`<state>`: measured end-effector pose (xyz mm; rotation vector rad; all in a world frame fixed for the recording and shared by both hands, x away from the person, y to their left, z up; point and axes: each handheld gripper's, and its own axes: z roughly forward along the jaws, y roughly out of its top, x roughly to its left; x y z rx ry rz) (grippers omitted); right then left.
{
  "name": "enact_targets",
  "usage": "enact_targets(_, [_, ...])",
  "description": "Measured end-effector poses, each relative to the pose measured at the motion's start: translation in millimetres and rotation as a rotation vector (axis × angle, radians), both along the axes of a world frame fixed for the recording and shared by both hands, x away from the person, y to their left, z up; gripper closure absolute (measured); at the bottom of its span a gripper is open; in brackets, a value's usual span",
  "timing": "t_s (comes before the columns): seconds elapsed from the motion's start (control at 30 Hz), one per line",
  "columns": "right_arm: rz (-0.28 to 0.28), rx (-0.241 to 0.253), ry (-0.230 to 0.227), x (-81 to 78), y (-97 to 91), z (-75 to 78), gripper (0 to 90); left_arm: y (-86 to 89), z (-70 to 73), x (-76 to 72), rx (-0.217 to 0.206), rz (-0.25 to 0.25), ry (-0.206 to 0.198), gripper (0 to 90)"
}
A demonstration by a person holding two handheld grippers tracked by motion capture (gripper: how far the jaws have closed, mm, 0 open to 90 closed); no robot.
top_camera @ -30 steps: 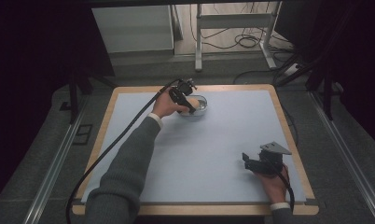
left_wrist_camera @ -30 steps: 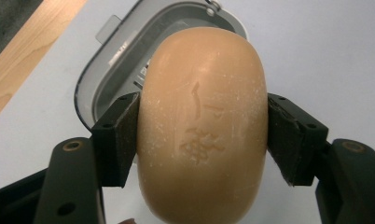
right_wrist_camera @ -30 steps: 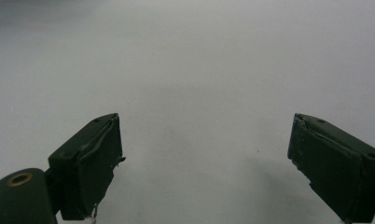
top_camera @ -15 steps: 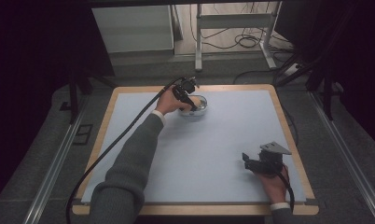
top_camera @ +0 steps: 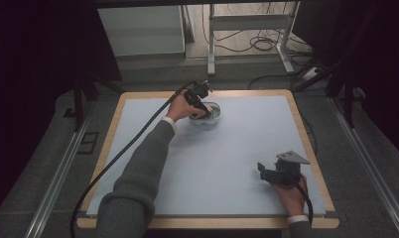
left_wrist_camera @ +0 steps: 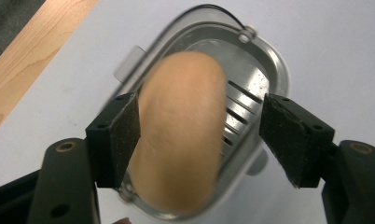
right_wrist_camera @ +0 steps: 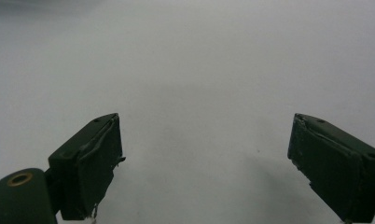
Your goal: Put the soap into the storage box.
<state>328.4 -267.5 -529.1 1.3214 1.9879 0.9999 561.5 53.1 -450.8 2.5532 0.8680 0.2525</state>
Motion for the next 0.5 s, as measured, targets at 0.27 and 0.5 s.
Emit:
enact_targets(0.27, [0.000, -0.005, -0.001, -0.3, 1.1, -0.1, 10.1, 3.8, 6.4, -15.9, 0.010, -0.016, -0.022, 27.1])
enact_targets(0.5, [-0.001, -0.007, -0.003, -0.4, 1.4, -0.2, 10.1, 7.2, 20.1, -33.1, -0.012, -0.017, -0.052, 25.2])
